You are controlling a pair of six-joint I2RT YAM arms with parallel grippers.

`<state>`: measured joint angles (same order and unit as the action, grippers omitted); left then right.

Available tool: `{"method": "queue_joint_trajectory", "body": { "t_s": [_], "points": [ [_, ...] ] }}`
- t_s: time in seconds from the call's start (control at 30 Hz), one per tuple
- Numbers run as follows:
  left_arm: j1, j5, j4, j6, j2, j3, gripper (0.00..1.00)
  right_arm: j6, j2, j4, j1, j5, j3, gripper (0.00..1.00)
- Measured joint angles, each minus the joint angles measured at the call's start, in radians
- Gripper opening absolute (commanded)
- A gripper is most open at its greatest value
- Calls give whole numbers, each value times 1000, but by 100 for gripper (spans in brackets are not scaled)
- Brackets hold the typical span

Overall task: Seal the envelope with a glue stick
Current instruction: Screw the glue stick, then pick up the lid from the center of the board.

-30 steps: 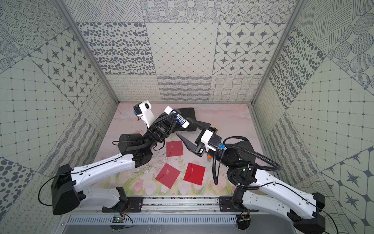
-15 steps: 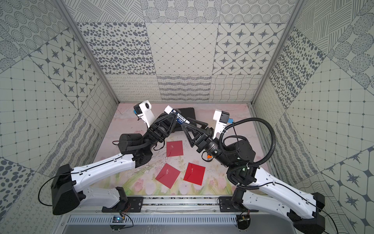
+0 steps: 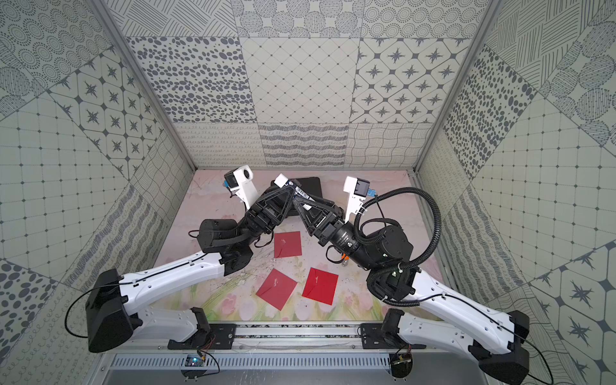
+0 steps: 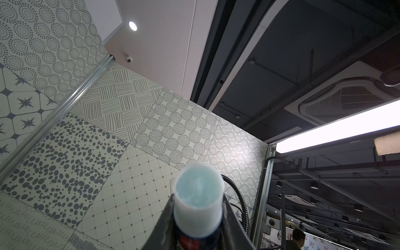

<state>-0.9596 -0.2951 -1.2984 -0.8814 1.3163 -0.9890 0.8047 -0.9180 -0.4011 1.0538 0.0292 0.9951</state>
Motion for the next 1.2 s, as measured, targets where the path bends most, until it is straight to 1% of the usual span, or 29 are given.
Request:
{"method": "queue_joint_trajectory", "body": {
  "t_s": [0.17,0.4,0.53,0.57,0.63,0.7,0.8,0.9,0.97,1.07,1.2],
  "points": [
    [0,2,-8,-2,3,0,0,2,-2,5,0,-1,7,28],
    [0,0,-18,-27,3,1,0,3,-3,0,0,-2,7,15],
    [1,4,-22,-32,-1,13,31,-3,-2,10,0,2,7,13],
    [2,5,-21,-33,-6,20,36,-8,-1,17,0,4,7,13],
    [8,9,-11,-27,-24,42,42,-24,1,33,0,10,7,13],
    [16,17,9,-23,-49,66,45,-43,10,52,1,23,7,13],
    [30,26,54,-16,-108,111,47,-82,25,79,0,43,7,13],
    [40,33,139,-3,-184,154,47,-132,40,123,0,67,8,13],
    [46,41,243,11,-247,169,47,-169,42,165,0,83,18,13],
    [48,57,452,48,-335,153,47,-230,43,245,0,114,42,13],
    [56,113,834,111,-409,55,47,-303,52,342,0,165,58,13]
  ]
}}
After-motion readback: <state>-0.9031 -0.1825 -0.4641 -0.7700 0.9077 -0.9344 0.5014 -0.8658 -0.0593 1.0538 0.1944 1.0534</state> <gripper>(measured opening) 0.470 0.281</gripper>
